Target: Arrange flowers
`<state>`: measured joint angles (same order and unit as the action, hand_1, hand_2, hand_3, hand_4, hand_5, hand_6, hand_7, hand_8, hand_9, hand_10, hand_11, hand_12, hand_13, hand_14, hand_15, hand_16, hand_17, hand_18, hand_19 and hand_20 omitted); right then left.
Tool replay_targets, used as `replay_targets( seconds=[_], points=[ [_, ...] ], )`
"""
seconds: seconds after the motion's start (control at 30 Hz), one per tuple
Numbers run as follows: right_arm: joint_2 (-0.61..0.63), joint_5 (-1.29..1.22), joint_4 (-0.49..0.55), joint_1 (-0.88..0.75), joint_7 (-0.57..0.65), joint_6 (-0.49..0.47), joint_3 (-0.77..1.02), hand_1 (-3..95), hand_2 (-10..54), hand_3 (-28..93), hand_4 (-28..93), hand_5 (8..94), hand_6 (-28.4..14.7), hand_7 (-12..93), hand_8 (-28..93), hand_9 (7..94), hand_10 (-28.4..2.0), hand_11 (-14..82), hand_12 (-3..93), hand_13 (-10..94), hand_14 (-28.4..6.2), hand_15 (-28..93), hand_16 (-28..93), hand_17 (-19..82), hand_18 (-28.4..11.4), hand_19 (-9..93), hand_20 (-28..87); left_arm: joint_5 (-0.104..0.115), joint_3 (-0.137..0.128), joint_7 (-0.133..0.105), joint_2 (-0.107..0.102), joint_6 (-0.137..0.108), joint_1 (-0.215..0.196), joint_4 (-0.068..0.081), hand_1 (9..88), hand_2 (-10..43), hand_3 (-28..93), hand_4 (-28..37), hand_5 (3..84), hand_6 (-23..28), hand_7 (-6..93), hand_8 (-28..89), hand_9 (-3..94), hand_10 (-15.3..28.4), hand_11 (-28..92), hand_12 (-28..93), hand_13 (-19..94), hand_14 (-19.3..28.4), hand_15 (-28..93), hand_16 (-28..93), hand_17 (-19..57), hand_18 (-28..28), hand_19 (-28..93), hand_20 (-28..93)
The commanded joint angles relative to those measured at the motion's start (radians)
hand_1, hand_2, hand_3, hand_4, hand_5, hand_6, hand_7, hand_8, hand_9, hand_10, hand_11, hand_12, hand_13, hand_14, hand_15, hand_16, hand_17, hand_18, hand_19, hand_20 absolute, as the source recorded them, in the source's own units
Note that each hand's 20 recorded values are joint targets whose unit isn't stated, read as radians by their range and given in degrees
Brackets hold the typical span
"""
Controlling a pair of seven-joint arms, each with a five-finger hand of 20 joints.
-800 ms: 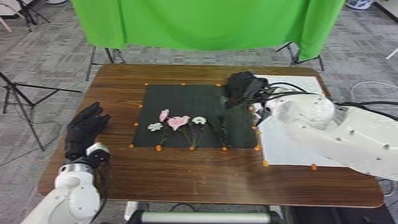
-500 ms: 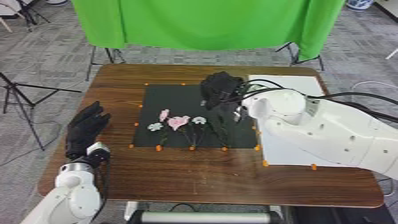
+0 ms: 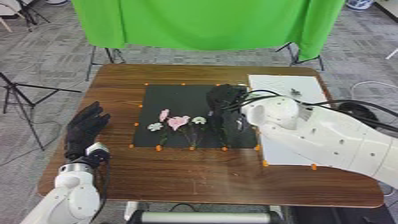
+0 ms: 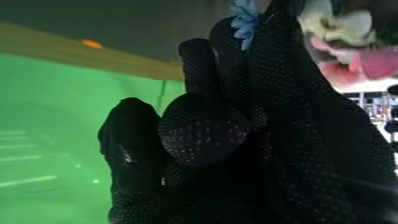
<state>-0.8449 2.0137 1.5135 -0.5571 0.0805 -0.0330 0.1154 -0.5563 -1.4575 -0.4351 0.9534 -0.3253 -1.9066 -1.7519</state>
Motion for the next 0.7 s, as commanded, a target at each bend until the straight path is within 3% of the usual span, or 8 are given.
replay_targets(
  seconds=[0.03,0.23,0.43,0.7],
  points=[
    [0.010,0.003,-0.004,-0.009,0.012,-0.024,0.012,57.3,-9.3,65,-22,74.1,6.2,28,0,66.7,-9.0,10.5,16.8,87,-0.3,67,29,61,-13.5,93,65,-0.001,-0.004,0.009,0.002,0.012,-0.008,-0.001,45.2,-5.3,72,-9.7,47.9,-1.4,25.1,-11,38.5,10.4,23,14,37,14.8,33,1,8.1,13.7,25,26],
    [0.024,-0.012,0.017,-0.007,0.026,-0.040,0.036,54.6,-9.1,66,-21,70.7,5.6,29,0,66.2,-9.3,10.7,16.8,87,-0.3,67,29,61,-13.6,93,64,-0.003,-0.001,0.012,0.001,0.015,-0.004,0.001,45.0,-5.5,72,-9.6,47.8,-1.4,25.1,-11,38.4,10.4,23,14,37,14.8,33,1,8.0,13.7,25,26],
    [0.036,-0.019,0.044,-0.004,0.033,-0.146,0.071,50.5,-9.5,68,-21,62.6,4.3,26,0,62.9,-10.1,9.5,16.8,87,-0.5,67,29,60,-13.2,93,63,-0.009,-0.004,0.020,0.000,0.022,-0.004,0.001,45.2,-5.7,74,-6.7,47.8,-1.5,25.1,-11,38.4,10.3,23,14,37,14.7,33,1,8.0,13.7,25,26],
    [0.060,-0.023,0.076,0.031,0.042,-0.180,0.086,48.2,-9.5,69,-21,60.7,4.0,24,-1,61.9,-10.3,9.1,17.0,87,-0.4,65,28,60,-13.1,93,61,-0.009,-0.004,0.019,-0.006,0.022,-0.002,-0.001,45.3,-5.8,74,-4.7,47.9,-1.5,25.5,-11,38.4,10.2,23,14,37,14.6,33,1,8.0,13.6,25,26]
  ],
)
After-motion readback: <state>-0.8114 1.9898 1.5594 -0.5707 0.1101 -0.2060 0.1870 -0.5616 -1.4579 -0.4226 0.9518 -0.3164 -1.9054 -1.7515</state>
